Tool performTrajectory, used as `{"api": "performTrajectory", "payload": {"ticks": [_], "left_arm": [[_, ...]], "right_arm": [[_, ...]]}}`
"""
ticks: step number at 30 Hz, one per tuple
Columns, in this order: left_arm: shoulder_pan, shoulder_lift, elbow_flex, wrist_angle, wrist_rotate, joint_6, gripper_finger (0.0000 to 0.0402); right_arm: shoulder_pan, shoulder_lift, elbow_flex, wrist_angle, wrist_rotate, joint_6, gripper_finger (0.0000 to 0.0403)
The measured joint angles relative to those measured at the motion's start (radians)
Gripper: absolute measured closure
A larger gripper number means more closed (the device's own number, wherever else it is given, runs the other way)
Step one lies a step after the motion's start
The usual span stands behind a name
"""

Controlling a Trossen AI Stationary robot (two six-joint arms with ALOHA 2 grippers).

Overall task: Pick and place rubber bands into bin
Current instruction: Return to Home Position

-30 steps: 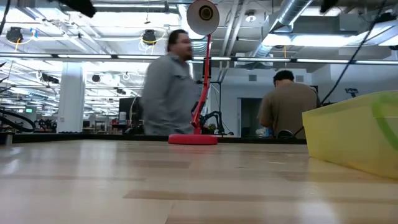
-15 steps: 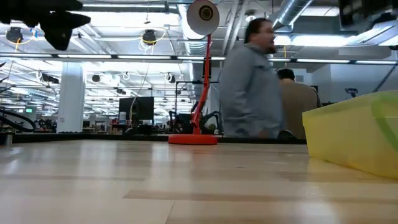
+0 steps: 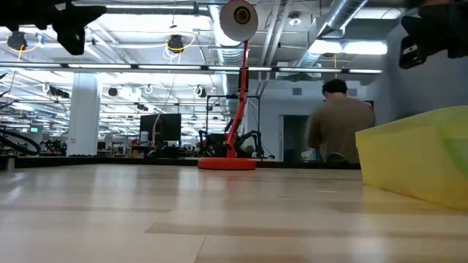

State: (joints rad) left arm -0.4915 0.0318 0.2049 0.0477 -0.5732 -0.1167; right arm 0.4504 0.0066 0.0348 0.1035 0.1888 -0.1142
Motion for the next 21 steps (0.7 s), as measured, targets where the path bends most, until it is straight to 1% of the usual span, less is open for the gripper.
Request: {"api": "performTrajectory", "payload": {"ticks": [2, 3, 4, 6, 9, 11, 13, 15, 18, 21], "left_arm": [[0.019, -0.004, -0.024, 0.008, -0.034, -0.024, 0.0262], [0.029, -0.006, -0.045, 0.003, -0.028, -0.041, 0.0262], [0.037, -0.009, -0.070, 0.005, -0.010, -0.050, 0.0262], [0.056, -0.009, -0.117, 0.069, 0.038, -0.053, 0.0262], [0.086, -0.014, -0.189, 0.149, 0.108, -0.069, 0.0262], [0.107, -0.014, -0.193, 0.132, 0.132, -0.081, 0.0262], [0.127, -0.015, -0.192, 0.089, 0.134, -0.096, 0.0262], [0.144, -0.014, -0.192, 0.044, 0.157, -0.097, 0.0262], [0.158, -0.004, -0.192, 0.035, 0.192, -0.070, 0.0262], [0.157, 0.016, -0.192, 0.033, 0.205, -0.049, 0.0262]], "right_arm": [[-0.032, 0.002, -0.024, 0.012, -0.014, 0.039, 0.0301], [-0.046, -0.003, -0.027, -0.016, -0.022, 0.058, 0.0301], [-0.059, -0.003, -0.027, -0.024, -0.041, 0.075, 0.0301], [-0.082, 0.010, -0.027, -0.006, -0.065, 0.088, 0.0301], [-0.105, 0.013, -0.027, -0.005, -0.067, 0.085, 0.0301], [-0.118, 0.013, -0.027, -0.004, -0.057, 0.087, 0.0301], [-0.128, 0.014, -0.027, -0.009, -0.057, 0.107, 0.0301], [-0.133, 0.013, -0.027, -0.022, -0.057, 0.127, 0.0301], [-0.131, 0.013, -0.028, -0.044, -0.057, 0.140, 0.0301], [-0.131, 0.013, -0.028, -0.060, -0.058, 0.140, 0.0301]]}}
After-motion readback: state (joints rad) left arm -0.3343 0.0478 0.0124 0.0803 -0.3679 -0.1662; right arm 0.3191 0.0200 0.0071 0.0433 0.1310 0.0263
